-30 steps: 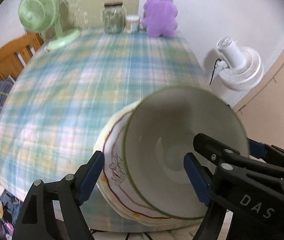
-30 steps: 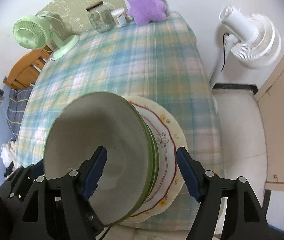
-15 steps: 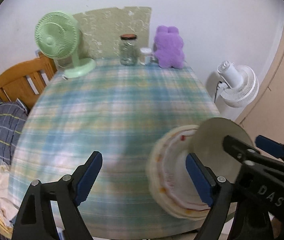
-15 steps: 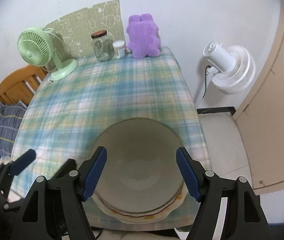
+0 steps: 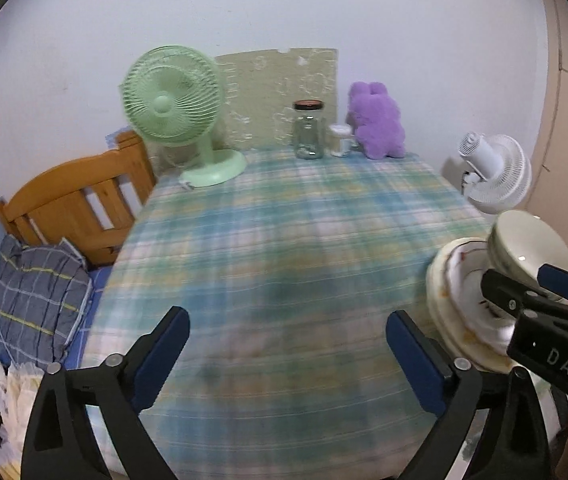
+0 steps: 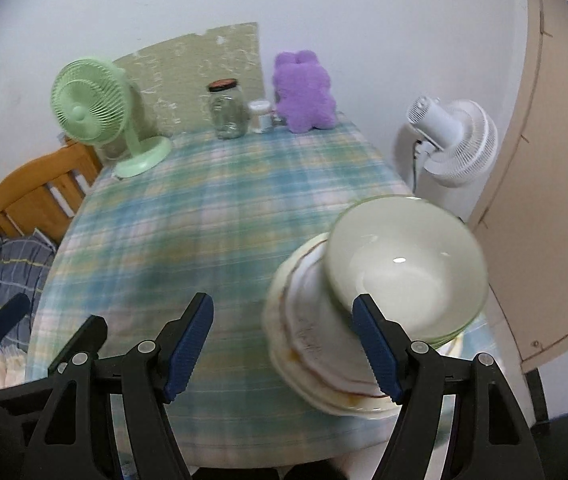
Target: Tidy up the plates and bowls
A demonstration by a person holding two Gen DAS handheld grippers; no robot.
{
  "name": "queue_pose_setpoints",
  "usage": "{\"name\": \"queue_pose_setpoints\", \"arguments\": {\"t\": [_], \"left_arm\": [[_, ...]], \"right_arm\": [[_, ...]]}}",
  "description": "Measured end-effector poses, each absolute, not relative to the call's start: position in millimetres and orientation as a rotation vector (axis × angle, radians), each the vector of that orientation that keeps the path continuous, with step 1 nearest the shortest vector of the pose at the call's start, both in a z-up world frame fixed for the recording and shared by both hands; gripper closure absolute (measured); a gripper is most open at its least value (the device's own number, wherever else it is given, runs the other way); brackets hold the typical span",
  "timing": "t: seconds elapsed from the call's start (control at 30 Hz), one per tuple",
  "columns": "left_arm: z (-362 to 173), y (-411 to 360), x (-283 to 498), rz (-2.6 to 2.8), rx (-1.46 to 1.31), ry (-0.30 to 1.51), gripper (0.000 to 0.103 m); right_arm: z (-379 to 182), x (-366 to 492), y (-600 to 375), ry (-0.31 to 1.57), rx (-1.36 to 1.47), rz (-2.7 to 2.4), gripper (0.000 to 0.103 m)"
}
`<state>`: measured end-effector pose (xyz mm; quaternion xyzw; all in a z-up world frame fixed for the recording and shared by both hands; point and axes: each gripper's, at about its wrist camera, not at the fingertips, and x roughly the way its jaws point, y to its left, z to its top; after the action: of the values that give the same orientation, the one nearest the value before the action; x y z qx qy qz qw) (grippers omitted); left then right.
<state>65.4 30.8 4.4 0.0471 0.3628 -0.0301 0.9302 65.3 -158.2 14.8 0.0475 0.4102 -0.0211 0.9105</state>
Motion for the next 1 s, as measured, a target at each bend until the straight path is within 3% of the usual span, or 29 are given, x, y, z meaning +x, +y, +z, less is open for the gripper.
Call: {"name": "queue_pose_setpoints", "arguments": {"t": [0.57, 1.0], "left_arm": [[-40, 72, 22, -0.025, 0.035, 0.684, 0.002], [-31, 74, 3, -0.02, 0.024, 0.656, 0.002]], "right_arm": [[-32, 13, -115, 0.751, 0.052, -0.003, 0.025], [-22, -8, -115, 0.706, 0.045, -0.029, 0.022]]}}
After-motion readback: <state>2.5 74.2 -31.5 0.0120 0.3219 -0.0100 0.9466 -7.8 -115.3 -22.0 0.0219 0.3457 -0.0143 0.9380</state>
